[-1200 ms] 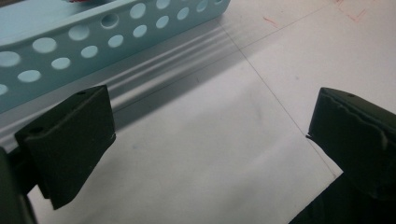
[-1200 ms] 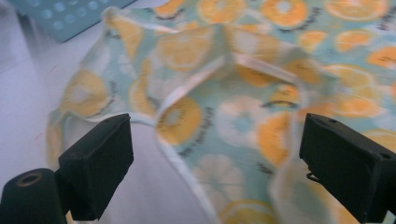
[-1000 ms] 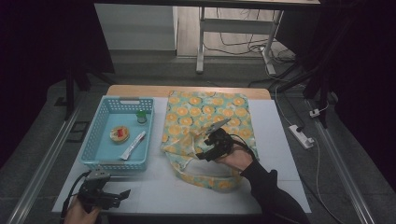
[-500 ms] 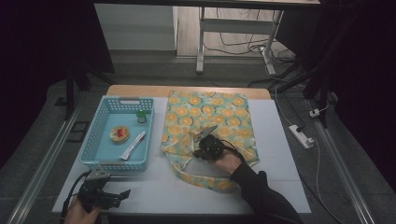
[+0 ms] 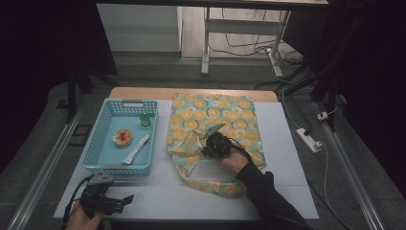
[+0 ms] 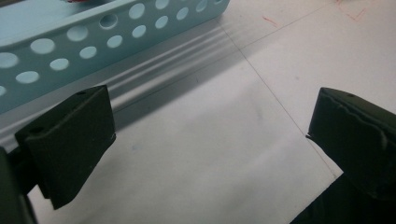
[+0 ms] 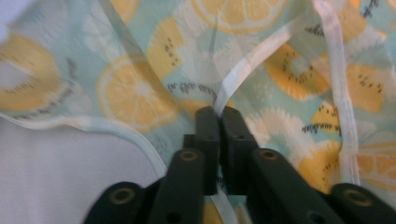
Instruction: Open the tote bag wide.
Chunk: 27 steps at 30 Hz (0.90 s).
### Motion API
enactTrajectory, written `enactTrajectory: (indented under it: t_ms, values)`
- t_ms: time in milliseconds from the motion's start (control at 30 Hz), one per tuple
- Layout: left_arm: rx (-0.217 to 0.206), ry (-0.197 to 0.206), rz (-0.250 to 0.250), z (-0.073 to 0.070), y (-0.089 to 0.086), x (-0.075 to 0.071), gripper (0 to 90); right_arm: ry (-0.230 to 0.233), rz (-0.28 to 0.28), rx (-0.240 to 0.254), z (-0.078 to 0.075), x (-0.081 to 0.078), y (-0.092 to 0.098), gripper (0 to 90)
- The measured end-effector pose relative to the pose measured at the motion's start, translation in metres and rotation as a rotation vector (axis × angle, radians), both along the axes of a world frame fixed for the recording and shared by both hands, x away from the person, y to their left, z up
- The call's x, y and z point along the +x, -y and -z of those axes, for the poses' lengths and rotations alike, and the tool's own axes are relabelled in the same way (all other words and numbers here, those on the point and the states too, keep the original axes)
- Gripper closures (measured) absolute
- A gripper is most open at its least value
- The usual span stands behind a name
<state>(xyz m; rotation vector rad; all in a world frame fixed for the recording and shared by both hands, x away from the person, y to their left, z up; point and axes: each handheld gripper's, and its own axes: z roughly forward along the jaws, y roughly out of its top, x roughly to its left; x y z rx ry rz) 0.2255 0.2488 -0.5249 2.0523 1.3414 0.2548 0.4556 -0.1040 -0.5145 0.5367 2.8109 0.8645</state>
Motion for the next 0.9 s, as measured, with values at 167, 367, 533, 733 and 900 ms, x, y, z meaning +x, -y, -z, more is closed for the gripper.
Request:
enactTrajectory:
  t_ms: [167, 367, 533, 733, 900]
  values:
    - [0.002, 0.001, 0.001, 0.000, 0.000, 0.000, 0.8, -0.005, 0.017, 0.005, 0.003, 0.000, 0.005, 51.3]
    - [0.003, 0.001, 0.000, 0.000, 0.000, 0.000, 0.8, 0.049, 0.050, -0.008, 0.003, -0.001, 0.018, 35.4]
    - [0.002, 0.001, -0.001, 0.000, 0.000, 0.000, 0.8, 0.065, 0.074, 0.002, 0.000, 0.001, 0.031, 33.6]
    - [0.003, 0.000, -0.001, 0.000, 0.000, 0.000, 0.9, 0.079, 0.110, 0.002, -0.002, 0.006, 0.044, 29.2]
    - [0.004, 0.000, -0.001, 0.000, 0.000, 0.000, 0.9, 0.029, 0.068, -0.003, 0.004, 0.006, 0.043, 27.6]
